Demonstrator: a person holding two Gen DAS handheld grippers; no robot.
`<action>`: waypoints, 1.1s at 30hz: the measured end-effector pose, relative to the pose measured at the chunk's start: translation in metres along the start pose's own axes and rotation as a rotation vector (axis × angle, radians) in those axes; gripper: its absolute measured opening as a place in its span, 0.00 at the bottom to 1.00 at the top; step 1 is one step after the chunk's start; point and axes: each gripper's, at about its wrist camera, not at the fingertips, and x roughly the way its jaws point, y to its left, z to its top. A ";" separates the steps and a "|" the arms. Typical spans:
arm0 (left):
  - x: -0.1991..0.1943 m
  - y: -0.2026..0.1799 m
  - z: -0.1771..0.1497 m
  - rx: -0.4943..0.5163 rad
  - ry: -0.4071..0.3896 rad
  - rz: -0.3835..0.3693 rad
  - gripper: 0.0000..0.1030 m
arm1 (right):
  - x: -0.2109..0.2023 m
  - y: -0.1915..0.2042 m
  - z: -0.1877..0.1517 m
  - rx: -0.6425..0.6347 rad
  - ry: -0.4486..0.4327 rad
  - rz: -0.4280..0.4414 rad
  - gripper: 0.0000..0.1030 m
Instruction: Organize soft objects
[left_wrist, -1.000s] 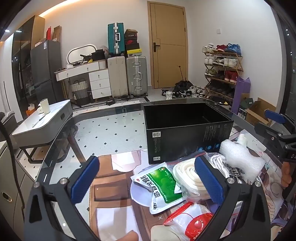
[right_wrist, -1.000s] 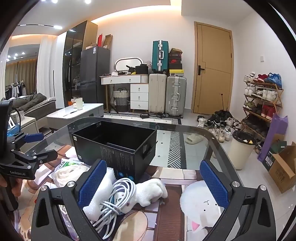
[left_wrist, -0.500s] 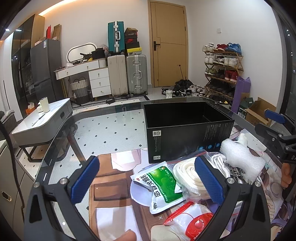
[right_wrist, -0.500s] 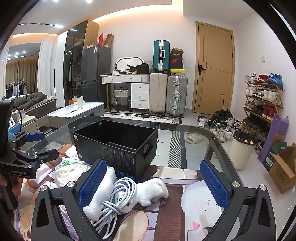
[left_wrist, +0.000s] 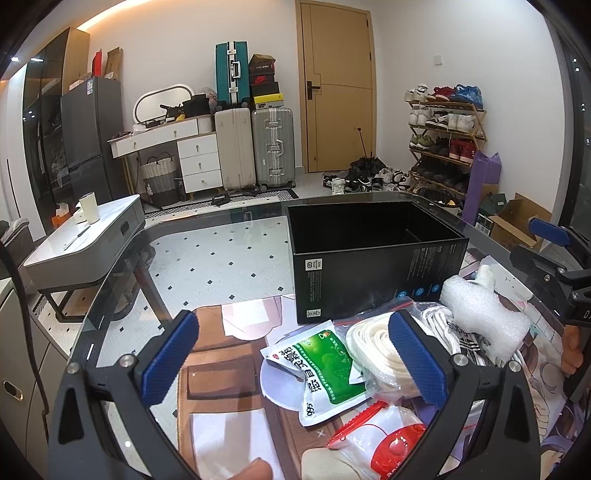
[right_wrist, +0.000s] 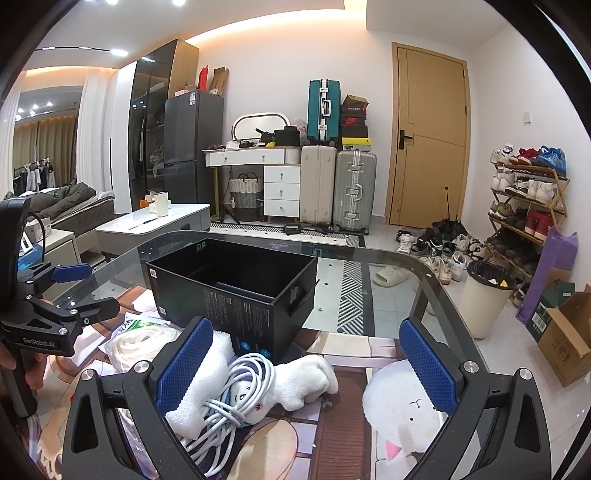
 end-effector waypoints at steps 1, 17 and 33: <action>0.000 0.000 0.000 -0.001 0.000 0.000 1.00 | 0.000 0.000 0.000 0.000 0.000 0.000 1.00; 0.000 0.000 0.001 0.001 0.001 -0.001 1.00 | 0.005 -0.002 -0.007 0.010 -0.001 0.018 1.00; 0.000 -0.001 0.001 0.001 0.001 0.001 1.00 | 0.006 -0.006 -0.003 0.012 -0.001 0.019 1.00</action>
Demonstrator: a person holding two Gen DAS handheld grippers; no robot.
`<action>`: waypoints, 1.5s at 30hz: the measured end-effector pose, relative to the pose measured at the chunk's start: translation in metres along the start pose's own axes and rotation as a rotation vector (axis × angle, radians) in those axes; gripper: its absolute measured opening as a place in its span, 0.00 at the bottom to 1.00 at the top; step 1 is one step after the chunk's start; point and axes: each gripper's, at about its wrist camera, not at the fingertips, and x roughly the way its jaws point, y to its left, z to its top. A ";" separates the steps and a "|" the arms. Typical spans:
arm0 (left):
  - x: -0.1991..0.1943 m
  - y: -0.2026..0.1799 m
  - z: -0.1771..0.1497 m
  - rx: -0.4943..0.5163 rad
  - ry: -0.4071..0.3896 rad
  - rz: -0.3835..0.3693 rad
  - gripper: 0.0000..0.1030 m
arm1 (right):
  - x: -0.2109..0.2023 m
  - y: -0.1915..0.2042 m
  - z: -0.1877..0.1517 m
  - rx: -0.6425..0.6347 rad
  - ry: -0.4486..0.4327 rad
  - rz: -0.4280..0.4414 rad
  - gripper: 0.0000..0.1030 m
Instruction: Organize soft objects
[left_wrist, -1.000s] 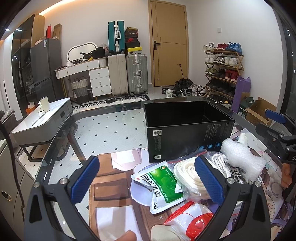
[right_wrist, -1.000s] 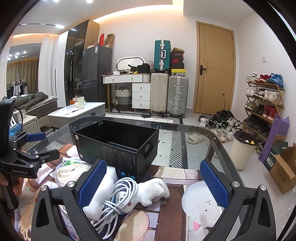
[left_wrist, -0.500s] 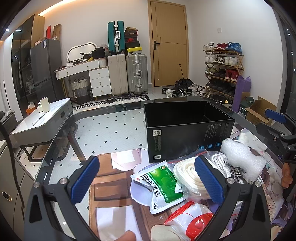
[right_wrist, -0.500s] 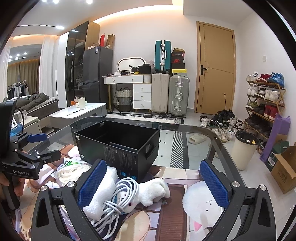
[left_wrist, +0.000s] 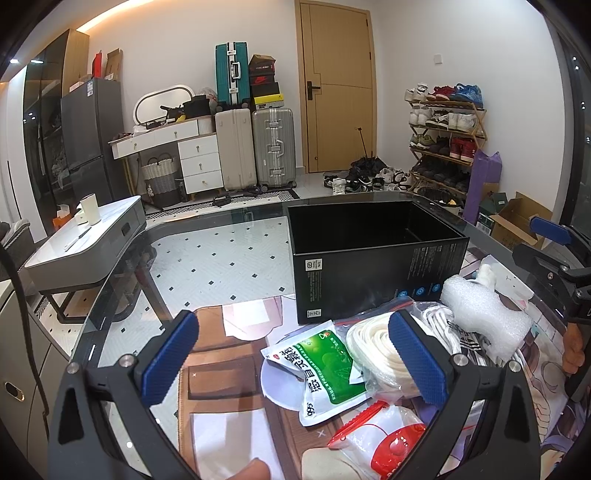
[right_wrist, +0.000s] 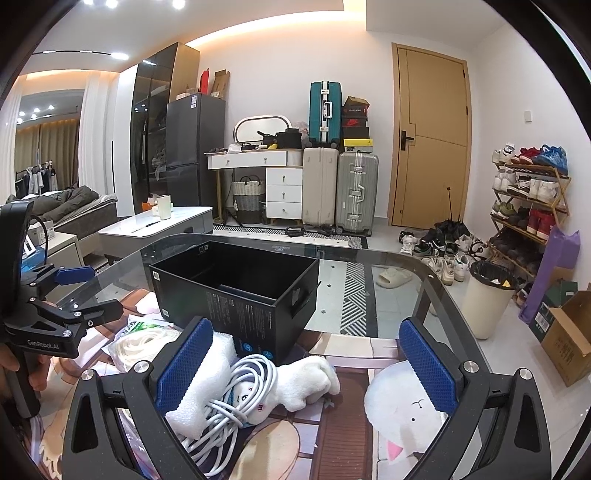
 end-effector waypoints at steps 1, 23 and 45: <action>0.000 0.000 0.000 0.000 0.001 -0.001 1.00 | 0.001 0.000 0.000 0.000 0.002 0.001 1.00; -0.002 -0.002 -0.011 -0.019 0.063 -0.051 1.00 | 0.002 0.006 -0.003 -0.024 0.042 0.014 1.00; -0.014 -0.024 -0.037 -0.011 0.258 -0.127 1.00 | 0.022 0.039 0.000 -0.003 0.281 0.180 0.81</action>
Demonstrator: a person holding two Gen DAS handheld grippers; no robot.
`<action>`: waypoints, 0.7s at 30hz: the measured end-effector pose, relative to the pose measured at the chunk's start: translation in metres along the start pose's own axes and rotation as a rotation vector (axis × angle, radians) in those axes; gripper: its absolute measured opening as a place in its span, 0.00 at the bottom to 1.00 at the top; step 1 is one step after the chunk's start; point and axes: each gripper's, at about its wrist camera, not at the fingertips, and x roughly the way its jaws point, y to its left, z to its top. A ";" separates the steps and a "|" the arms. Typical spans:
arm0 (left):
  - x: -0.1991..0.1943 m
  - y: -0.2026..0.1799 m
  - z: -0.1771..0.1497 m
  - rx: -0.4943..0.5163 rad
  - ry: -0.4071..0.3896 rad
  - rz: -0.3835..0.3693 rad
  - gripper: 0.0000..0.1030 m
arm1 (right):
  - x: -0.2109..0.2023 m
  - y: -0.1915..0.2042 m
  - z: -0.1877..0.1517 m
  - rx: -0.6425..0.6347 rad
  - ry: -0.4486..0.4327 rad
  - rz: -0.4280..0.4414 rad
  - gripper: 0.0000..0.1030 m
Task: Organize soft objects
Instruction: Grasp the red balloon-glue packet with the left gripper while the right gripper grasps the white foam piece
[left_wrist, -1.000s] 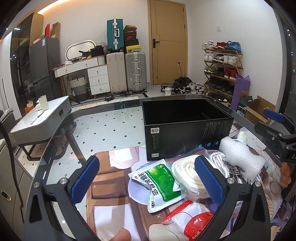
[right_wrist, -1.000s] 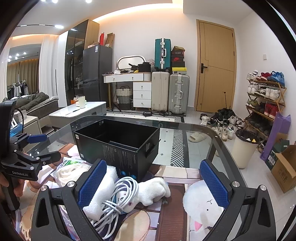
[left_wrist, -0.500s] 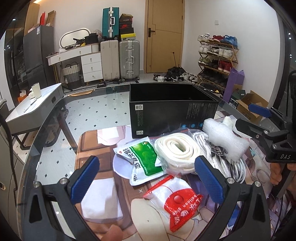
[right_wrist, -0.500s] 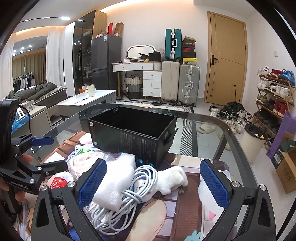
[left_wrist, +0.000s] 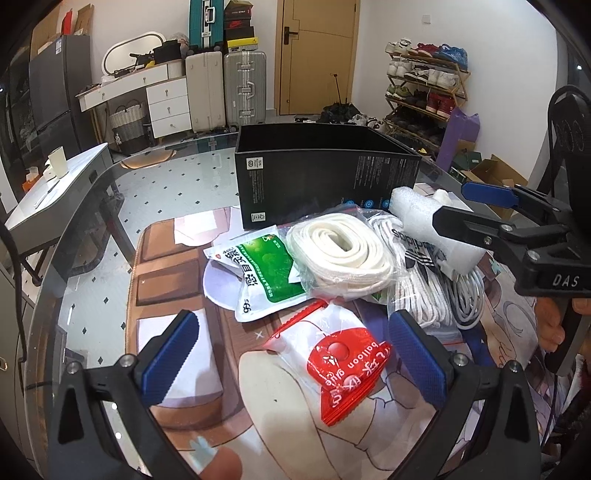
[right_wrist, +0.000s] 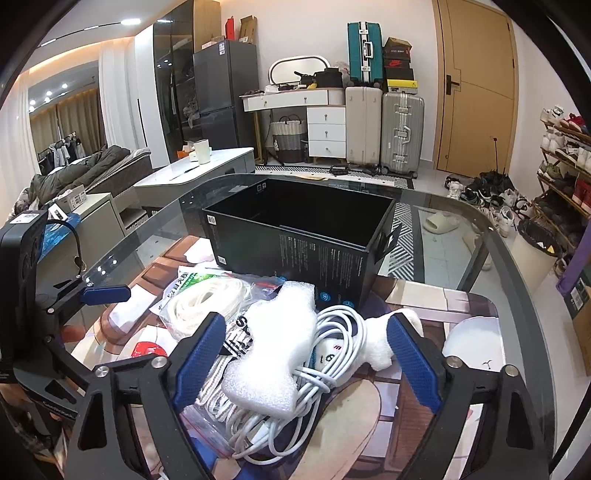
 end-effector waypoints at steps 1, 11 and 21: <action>0.001 0.000 -0.001 -0.004 0.006 0.000 1.00 | 0.002 0.000 0.000 0.003 0.010 0.007 0.79; 0.010 -0.004 0.000 -0.036 0.065 -0.008 1.00 | 0.018 0.003 -0.005 0.009 0.091 0.032 0.48; 0.018 0.003 0.004 -0.123 0.103 0.020 0.99 | 0.011 -0.002 -0.005 0.014 0.076 0.026 0.36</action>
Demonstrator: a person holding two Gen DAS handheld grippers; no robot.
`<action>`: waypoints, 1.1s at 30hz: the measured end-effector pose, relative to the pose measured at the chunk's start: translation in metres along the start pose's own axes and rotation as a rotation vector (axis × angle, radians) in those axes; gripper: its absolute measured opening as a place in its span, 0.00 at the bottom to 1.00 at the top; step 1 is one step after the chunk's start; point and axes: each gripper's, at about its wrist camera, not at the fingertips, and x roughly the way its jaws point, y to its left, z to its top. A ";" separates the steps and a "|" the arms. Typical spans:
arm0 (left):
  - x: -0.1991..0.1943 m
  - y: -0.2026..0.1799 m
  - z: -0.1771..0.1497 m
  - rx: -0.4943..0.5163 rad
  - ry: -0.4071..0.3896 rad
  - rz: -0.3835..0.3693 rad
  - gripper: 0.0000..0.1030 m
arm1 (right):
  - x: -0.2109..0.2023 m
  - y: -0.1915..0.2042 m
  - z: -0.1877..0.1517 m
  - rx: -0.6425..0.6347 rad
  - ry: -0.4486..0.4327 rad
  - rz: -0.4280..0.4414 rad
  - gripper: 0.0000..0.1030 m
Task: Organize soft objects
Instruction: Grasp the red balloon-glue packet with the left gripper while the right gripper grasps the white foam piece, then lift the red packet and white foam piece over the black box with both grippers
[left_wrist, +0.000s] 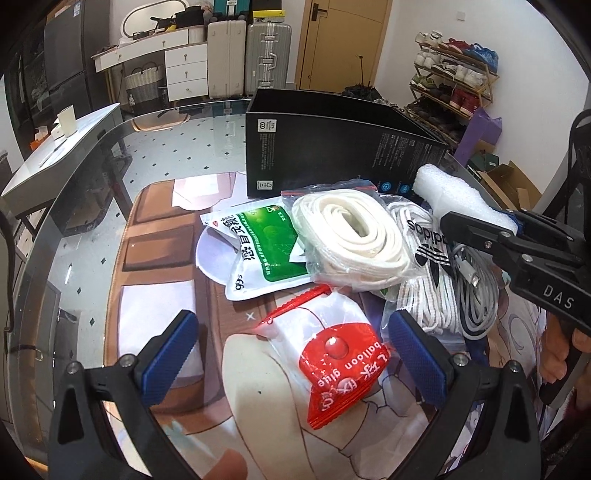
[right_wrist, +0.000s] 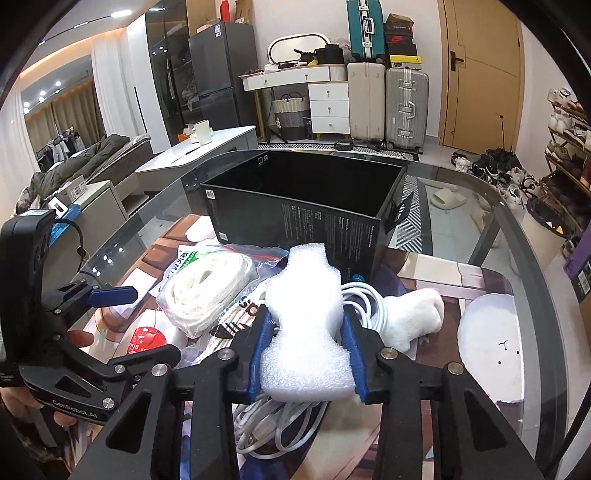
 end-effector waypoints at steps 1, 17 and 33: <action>0.001 0.002 0.000 -0.016 0.004 0.000 0.99 | -0.001 0.000 0.001 -0.001 -0.005 0.002 0.36; -0.004 0.016 -0.006 -0.065 0.000 0.055 0.48 | -0.007 0.008 0.004 -0.020 -0.039 0.030 0.36; -0.037 0.023 -0.007 -0.054 -0.066 0.032 0.40 | -0.019 0.006 0.000 0.001 -0.012 0.023 0.36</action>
